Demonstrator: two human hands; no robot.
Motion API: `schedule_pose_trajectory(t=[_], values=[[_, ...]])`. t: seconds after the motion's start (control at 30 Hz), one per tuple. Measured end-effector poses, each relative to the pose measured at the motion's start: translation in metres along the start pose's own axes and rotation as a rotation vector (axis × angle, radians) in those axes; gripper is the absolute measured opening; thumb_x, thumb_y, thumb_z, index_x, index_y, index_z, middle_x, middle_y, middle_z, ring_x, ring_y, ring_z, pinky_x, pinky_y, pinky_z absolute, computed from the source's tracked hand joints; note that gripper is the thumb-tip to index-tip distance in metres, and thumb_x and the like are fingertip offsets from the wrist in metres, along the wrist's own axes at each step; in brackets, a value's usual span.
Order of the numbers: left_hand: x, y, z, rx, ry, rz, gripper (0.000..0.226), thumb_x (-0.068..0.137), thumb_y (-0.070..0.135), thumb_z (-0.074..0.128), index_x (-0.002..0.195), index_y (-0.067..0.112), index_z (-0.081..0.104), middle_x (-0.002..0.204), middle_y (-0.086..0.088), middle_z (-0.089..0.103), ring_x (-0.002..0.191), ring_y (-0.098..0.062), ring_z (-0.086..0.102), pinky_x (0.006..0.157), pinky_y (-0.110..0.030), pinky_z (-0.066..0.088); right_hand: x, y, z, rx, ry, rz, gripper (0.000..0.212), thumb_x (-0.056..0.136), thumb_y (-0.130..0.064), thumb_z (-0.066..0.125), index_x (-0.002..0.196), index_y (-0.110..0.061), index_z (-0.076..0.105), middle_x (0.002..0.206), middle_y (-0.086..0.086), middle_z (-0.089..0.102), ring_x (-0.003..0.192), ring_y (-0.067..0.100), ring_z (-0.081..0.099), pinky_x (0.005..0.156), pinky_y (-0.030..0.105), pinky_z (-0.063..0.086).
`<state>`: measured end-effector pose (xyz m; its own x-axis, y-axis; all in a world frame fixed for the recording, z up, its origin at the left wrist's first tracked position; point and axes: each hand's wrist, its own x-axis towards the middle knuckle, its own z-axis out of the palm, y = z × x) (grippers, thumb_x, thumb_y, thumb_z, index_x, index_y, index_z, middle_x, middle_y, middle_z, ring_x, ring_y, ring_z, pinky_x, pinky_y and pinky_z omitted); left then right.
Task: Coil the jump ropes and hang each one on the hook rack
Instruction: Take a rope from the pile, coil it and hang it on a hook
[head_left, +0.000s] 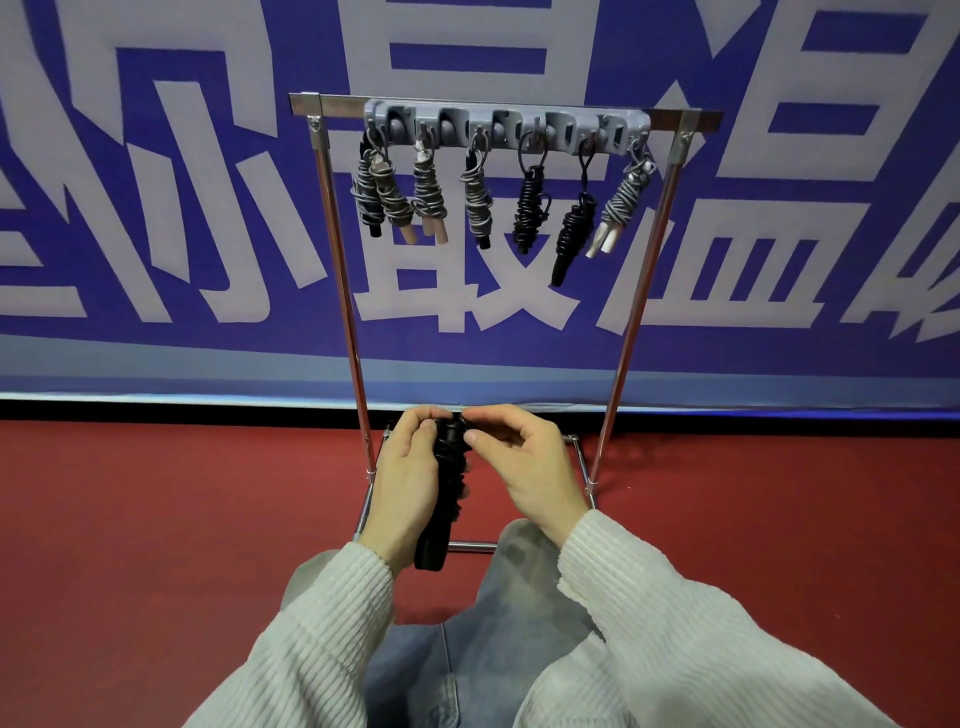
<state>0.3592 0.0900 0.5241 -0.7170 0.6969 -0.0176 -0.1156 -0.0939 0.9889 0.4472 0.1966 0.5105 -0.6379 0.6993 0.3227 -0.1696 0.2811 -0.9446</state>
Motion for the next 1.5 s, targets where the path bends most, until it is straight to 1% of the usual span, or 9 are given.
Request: schedule_pose_trajectory(t=[0.13,0.27,0.57,0.87,1.0,1.13,1.27,1.4,1.5], values=[[-0.001,0.001,0.003,0.040,0.021,0.026,0.027,0.102,0.009,0.030,0.101,0.009,0.057,0.074,-0.018,0.065,0.057,-0.029,0.056,0.048,-0.034,0.044,-0.005,0.005,0.002,-0.142,0.070,-0.149,0.020,0.089,-0.007,0.075,0.099,-0.024,0.080,0.099,-0.010,0.075,0.099,0.010,0.069,0.089,0.027,0.054],[-0.001,-0.002,0.002,0.112,0.042,0.072,0.029,0.100,0.009,0.030,0.098,0.011,0.059,0.074,-0.014,0.065,0.056,-0.030,0.057,0.052,-0.040,0.047,-0.007,0.012,0.004,-0.520,0.061,-0.547,0.016,0.090,-0.010,0.075,0.102,-0.018,0.081,0.106,-0.007,0.072,0.103,0.011,0.064,0.095,0.027,0.050],[0.000,-0.002,-0.003,0.131,-0.008,0.053,0.041,0.099,0.006,0.031,0.119,0.023,0.062,0.098,-0.016,0.070,0.067,-0.028,0.066,0.051,-0.037,0.050,-0.010,0.002,0.008,-0.471,-0.057,-0.263,0.028,0.097,-0.004,0.061,0.115,-0.018,0.077,0.105,-0.010,0.057,0.097,-0.003,0.057,0.084,0.007,0.042],[0.001,-0.008,-0.006,0.135,-0.029,0.071,0.017,0.106,0.014,0.036,0.117,0.022,0.047,0.089,-0.011,0.061,0.064,-0.025,0.056,0.056,-0.039,0.050,-0.012,-0.004,0.013,-0.404,0.037,-0.137,0.023,0.090,-0.013,0.072,0.111,-0.022,0.079,0.101,-0.012,0.061,0.094,0.004,0.059,0.082,0.010,0.045],[0.007,-0.015,-0.007,0.304,-0.045,0.163,0.022,0.106,0.019,0.038,0.119,0.034,0.046,0.089,-0.010,0.065,0.070,-0.023,0.060,0.059,-0.042,0.051,-0.007,-0.003,0.009,-0.316,0.023,-0.023,0.016,0.087,-0.012,0.077,0.102,-0.017,0.080,0.099,-0.008,0.067,0.091,0.004,0.064,0.083,0.015,0.049],[0.007,-0.021,-0.008,0.406,-0.073,0.190,0.020,0.107,0.019,0.037,0.119,0.030,0.048,0.081,-0.009,0.065,0.063,-0.021,0.057,0.056,-0.044,0.051,-0.005,-0.001,0.005,-0.481,-0.004,-0.036,0.012,0.085,-0.019,0.079,0.096,-0.022,0.081,0.094,-0.012,0.067,0.088,0.002,0.062,0.079,0.013,0.047],[0.008,-0.028,-0.010,0.441,-0.058,0.192,0.017,0.106,0.020,0.039,0.118,0.029,0.048,0.084,-0.008,0.067,0.064,-0.019,0.060,0.060,-0.051,0.054,0.000,-0.001,0.008,-0.578,-0.052,0.012,0.010,0.086,-0.020,0.074,0.093,-0.022,0.079,0.095,-0.011,0.069,0.088,0.004,0.063,0.083,0.020,0.048],[0.008,-0.031,-0.010,0.451,-0.049,0.217,0.016,0.108,0.022,0.040,0.119,0.030,0.048,0.082,-0.005,0.070,0.058,-0.016,0.060,0.059,-0.048,0.055,-0.001,-0.001,0.017,-0.683,-0.030,0.023,0.008,0.086,-0.023,0.068,0.090,-0.024,0.075,0.095,-0.011,0.066,0.087,0.008,0.062,0.082,0.027,0.051],[0.006,-0.029,-0.010,0.398,-0.047,0.242,0.018,0.109,0.021,0.040,0.121,0.030,0.049,0.084,-0.012,0.068,0.059,-0.016,0.058,0.057,-0.047,0.054,0.002,-0.002,0.014,-0.569,-0.032,0.017,0.010,0.087,-0.016,0.069,0.091,-0.021,0.077,0.095,-0.010,0.067,0.088,0.006,0.063,0.084,0.025,0.050]])
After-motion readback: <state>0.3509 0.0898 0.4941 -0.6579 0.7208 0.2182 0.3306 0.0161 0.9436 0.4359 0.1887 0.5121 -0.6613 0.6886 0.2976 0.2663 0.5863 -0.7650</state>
